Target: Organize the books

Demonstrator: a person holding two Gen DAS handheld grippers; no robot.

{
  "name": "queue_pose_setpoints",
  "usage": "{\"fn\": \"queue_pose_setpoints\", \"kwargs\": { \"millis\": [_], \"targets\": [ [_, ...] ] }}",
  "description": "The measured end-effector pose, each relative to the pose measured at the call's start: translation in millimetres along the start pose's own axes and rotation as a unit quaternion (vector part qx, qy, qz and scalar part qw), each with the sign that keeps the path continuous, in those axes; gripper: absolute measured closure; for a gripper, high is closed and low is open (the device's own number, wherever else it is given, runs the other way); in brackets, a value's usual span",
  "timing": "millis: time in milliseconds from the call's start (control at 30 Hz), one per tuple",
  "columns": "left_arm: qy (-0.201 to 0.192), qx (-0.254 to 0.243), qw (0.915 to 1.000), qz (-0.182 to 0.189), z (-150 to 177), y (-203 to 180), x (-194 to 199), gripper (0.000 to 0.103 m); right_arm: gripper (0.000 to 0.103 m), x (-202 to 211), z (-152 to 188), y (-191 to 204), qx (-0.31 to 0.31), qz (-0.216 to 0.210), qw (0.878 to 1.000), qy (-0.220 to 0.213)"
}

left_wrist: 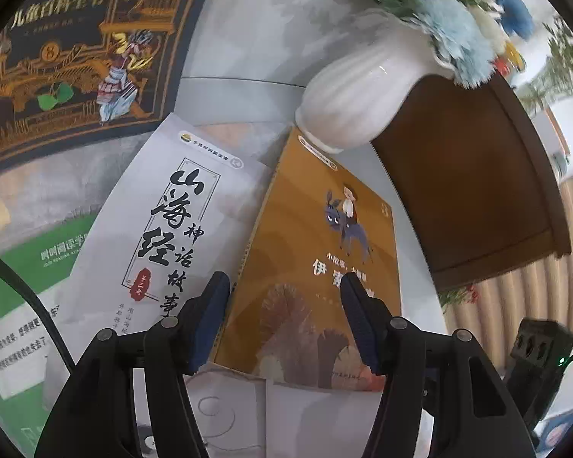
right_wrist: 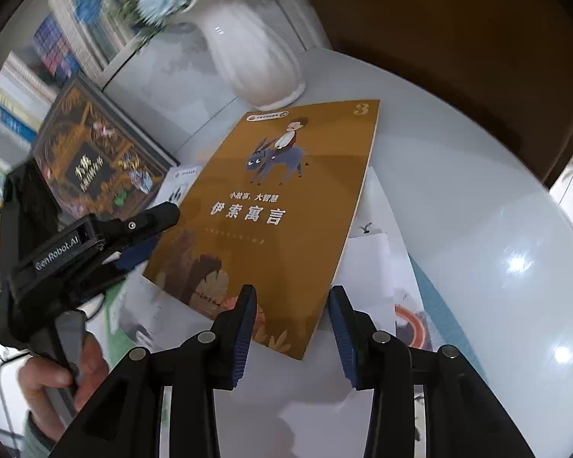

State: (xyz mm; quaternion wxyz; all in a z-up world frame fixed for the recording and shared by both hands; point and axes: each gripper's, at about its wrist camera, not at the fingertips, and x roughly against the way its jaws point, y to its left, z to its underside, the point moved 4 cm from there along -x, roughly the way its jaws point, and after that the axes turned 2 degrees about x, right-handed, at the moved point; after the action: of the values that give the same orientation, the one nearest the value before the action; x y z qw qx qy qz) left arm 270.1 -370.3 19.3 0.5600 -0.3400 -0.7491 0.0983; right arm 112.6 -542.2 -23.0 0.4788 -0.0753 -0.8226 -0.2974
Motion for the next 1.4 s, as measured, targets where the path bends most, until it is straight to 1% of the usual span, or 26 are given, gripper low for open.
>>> {"fn": "queue_pose_setpoints", "kwargs": {
  "millis": [100,167,200,267,367,467,500,567,600,667,700,733,833,900,967,1000,1067,1100,1167,1200,1300,1333,1400],
  "targets": [
    [-0.003,-0.002,1.0,0.006,10.3,-5.8,13.0,0.046,0.064,1.8,5.4,1.5,0.015,0.006,1.0,0.007],
    [-0.004,-0.01,0.9999,-0.001,22.0,-9.0,24.0,0.046,0.064,4.2,11.0,1.4,0.015,0.001,1.0,0.016],
    [-0.006,-0.018,0.9998,-0.009,33.9,-10.4,32.9,0.046,0.064,6.3,15.2,2.4,0.017,-0.003,1.0,0.02],
    [-0.009,-0.017,0.9997,-0.016,51.5,-7.7,45.1,0.046,0.064,11.9,28.9,7.3,0.033,-0.006,0.999,0.03],
    [-0.022,0.011,0.9996,-0.013,89.0,1.9,72.8,0.046,0.064,17.9,56.7,19.8,0.064,-0.012,0.996,0.059],
    [-0.036,0.031,0.9987,-0.02,127.6,13.1,98.2,0.046,0.062,27.2,91.5,38.7,0.099,-0.017,0.991,0.085],
    [-0.042,0.044,0.9978,-0.025,149.1,19.5,112.0,0.046,0.062,30.5,104.7,46.1,0.112,-0.02,0.989,0.094],
    [-0.049,0.071,0.9959,-0.029,176.6,30.7,129.3,0.046,0.062,35.4,128.6,60.4,0.143,-0.023,0.984,0.105],
    [-0.056,0.094,0.9935,-0.031,198.6,39.2,143.3,0.046,0.062,38.7,143.8,70.2,0.166,-0.026,0.979,0.112],
    [-0.064,0.124,0.9895,-0.037,227.3,49.6,155.7,0.046,0.062,41.3,167.6,85.8,0.197,-0.04,0.971,0.128],
    [-0.071,0.15,0.9852,-0.043,252.8,57.7,169.2,0.046,0.062,41.6,181.0,94.6,0.212,-0.051,0.966,0.141],
    [-0.076,0.17,0.9816,-0.044,270.6,64.6,178.2,0.046,0.062,42.2,193.3,100.8,0.223,-0.06,0.961,0.153],
    [-0.086,0.235,0.9671,-0.043,320.4,88.6,193.2,0.046,0.062,42.2,228.2,122.0,0.255,-0.085,0.946,0.181],
    [-0.093,0.259,0.9595,-0.062,345.8,102.0,202.1,0.046,0.062,37.1,253.3,133.5,0.285,-0.081,0.933,0.205],
    [-0.103,0.27,0.9556,-0.057,360.7,107.5,208.6,0.046,0.062,34.9,267.0,136.9,0.298,-0.085,0.925,0.221],
    [-0.106,0.278,0.9532,-0.054,364.6,108.7,210.1,0.046,0.062,36.5,269.5,136.7,0.298,-0.088,0.925,0.219],
    [-0.116,0.297,0.9454,-0.067,373.4,115.7,214.2,0.046,0.063,39.6,272.2,135.1,0.296,-0.086,0.927,0.215],
    [-0.125,0.302,0.9417,-0.078,377.7,118.7,217.1,0.046,0.063,40.7,272.1,133.3,0.298,-0.078,0.929,0.207],
    [-0.13,0.306,0.9389,-0.09,382.2,120.7,218.3,0.046,0.064,41.2,271.8,132.1,0.306,-0.068,0.929,0.197],
    [-0.126,0.303,0.9399,-0.094,384.4,120.9,216.5,0.046,0.065,41.2,274.5,131.5,0.31,-0.069,0.928,0.194],
    [-0.11,0.269,0.9487,-0.123,382.9,114.8,210.4,0.046,0.067,39.6,279.4,136.5,0.33,-0.066,0.924,0.182],
    [-0.104,0.26,0.9507,-0.132,380.9,112.8,208.6,0.046,0.068,41.9,282.3,137.1,0.333,-0.072,0.922,0.183],
    [-0.104,0.257,0.9518,-0.131,380.1,111.2,206.8,0.046,0.068,42.7,285.9,137.0,0.335,-0.077,0.921,0.184]
  ]
}}
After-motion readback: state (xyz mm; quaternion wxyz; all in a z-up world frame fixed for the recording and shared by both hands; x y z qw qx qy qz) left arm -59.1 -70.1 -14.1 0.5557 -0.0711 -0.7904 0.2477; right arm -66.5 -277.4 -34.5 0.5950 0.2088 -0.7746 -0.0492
